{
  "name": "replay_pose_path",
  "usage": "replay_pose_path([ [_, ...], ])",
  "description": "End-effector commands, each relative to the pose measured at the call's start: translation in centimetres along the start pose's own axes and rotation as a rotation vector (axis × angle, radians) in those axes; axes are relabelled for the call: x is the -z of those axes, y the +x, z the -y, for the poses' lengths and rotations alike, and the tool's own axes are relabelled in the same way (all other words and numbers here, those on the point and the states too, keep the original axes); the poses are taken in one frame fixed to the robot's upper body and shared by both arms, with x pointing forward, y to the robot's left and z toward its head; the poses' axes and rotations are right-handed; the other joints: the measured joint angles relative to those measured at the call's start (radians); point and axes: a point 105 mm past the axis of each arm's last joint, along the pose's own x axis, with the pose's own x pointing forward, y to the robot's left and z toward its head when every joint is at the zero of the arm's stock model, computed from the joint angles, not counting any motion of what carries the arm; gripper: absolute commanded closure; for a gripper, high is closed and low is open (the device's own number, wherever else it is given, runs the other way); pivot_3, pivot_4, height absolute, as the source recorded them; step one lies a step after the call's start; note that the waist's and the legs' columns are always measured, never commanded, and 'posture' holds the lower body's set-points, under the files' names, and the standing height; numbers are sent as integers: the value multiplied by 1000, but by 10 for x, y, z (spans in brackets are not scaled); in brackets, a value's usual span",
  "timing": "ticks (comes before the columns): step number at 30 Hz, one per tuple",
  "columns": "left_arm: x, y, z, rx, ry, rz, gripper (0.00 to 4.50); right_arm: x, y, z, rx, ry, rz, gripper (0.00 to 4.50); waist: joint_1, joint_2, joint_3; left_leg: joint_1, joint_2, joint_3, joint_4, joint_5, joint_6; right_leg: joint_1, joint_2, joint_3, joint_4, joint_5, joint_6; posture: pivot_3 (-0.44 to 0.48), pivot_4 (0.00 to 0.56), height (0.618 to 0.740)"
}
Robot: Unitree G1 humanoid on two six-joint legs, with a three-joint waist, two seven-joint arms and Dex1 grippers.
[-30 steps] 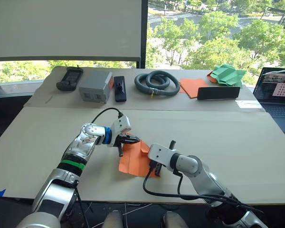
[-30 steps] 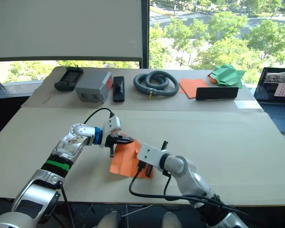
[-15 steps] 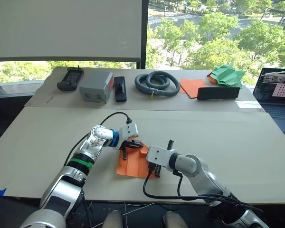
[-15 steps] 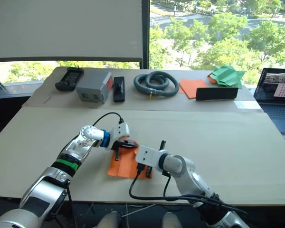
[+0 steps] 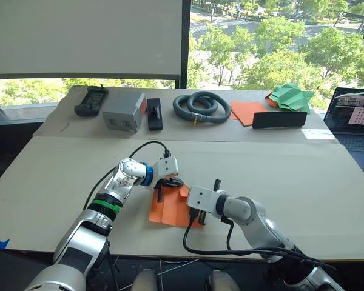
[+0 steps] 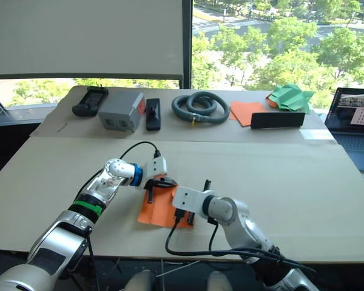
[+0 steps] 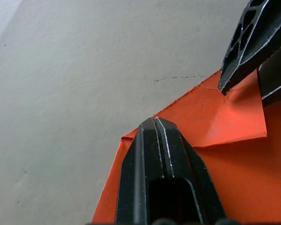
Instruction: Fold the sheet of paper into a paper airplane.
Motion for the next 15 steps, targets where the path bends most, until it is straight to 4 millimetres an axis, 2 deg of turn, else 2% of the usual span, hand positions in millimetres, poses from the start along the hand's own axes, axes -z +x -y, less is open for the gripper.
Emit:
replay_pose_path([
  [1,19,3,9,33,-24,-76,4500,-21,-9,12,11,167,122,2616,0,0,0,0,0,0,0,0,0,0,0,0,0,0,0,0,150,714],
  [4,20,3,9,35,-24,-76,4500,-33,-14,29,45,291,201,2616,0,0,0,0,0,0,0,0,0,0,0,0,2,0,0,0,150,714],
  [6,20,3,10,37,-23,-76,4500,-33,-13,37,71,352,205,2616,0,0,0,0,0,0,1,0,0,0,0,0,3,0,0,0,150,714],
  [9,20,3,11,43,-23,-74,4500,-15,-4,41,101,401,115,3442,0,0,0,0,0,0,1,0,0,-1,0,0,4,0,0,0,150,714],
  [12,19,3,11,42,-21,-71,4500,-6,4,38,95,404,81,4448,0,0,0,0,0,0,1,0,0,-1,0,0,5,0,0,0,150,714],
  [15,17,3,11,42,-20,-68,4500,-1,15,35,89,411,61,4448,0,0,0,0,0,0,1,0,0,-1,0,0,7,-1,-1,0,150,714],
])
